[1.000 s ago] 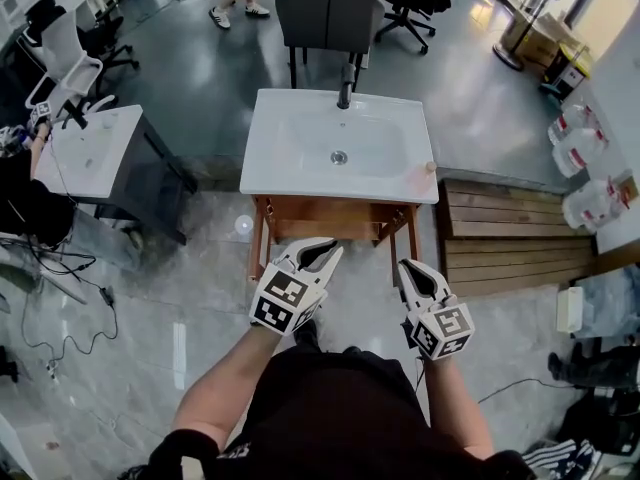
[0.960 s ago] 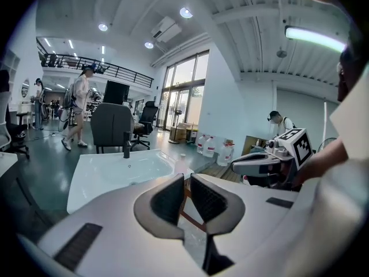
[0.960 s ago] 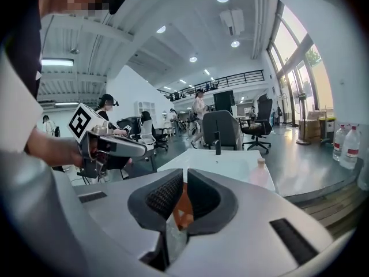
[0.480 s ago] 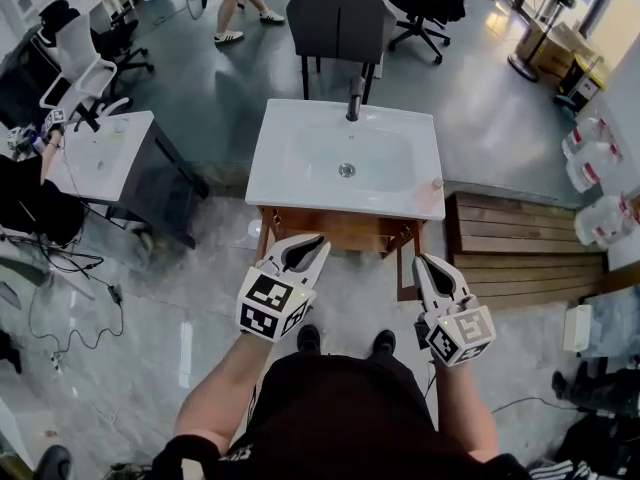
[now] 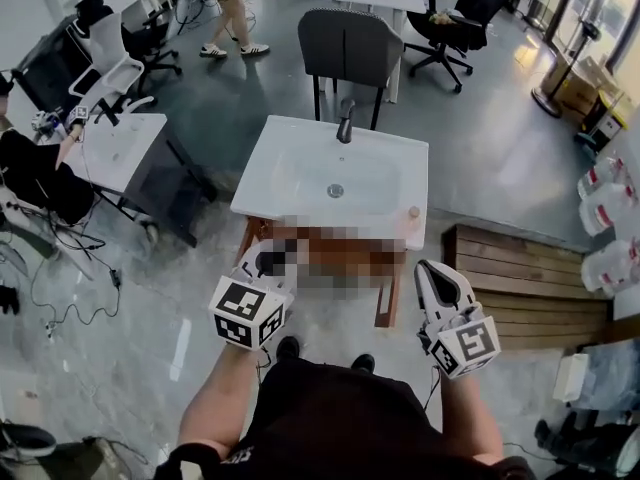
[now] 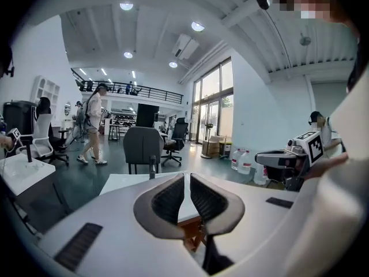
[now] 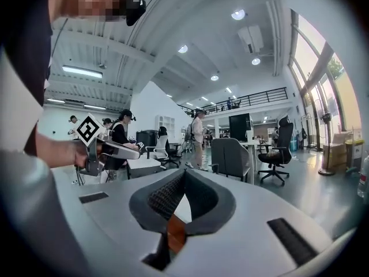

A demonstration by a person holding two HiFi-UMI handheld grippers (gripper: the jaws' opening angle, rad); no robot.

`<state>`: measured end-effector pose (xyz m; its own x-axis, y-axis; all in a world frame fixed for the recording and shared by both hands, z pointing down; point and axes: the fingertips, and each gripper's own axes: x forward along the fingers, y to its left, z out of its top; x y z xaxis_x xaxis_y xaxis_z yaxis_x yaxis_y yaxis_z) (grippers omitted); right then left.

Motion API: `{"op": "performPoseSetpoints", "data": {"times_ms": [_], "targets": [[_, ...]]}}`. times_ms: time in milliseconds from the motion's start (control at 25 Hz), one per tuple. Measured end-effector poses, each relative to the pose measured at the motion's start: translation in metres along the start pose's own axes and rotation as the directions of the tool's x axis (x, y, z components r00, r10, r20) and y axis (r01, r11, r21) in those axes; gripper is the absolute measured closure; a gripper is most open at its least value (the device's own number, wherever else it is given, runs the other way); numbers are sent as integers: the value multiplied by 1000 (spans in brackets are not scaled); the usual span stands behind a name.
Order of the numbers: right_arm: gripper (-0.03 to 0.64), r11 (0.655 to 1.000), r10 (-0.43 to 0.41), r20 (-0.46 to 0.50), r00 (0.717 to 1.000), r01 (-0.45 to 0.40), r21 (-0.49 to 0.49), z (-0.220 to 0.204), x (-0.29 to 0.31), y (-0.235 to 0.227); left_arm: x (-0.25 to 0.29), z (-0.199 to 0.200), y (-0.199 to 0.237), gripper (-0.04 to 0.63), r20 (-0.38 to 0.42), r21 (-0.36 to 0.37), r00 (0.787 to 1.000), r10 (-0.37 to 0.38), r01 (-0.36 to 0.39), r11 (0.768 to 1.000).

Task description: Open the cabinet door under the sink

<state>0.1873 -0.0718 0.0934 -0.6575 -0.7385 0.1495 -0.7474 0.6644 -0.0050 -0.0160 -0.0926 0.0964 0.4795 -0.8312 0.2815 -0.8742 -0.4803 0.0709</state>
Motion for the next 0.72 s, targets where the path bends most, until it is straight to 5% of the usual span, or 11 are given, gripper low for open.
{"op": "performPoseSetpoints", "data": {"times_ms": [280, 720], "targets": [[604, 998, 55, 32, 998, -54, -41, 15, -11, -16, 9, 10, -23, 551, 18, 33, 999, 49, -50, 998], [604, 999, 28, 109, 994, -31, 23, 46, 12, 23, -23, 14, 18, 551, -3, 83, 999, 40, -39, 996]]}}
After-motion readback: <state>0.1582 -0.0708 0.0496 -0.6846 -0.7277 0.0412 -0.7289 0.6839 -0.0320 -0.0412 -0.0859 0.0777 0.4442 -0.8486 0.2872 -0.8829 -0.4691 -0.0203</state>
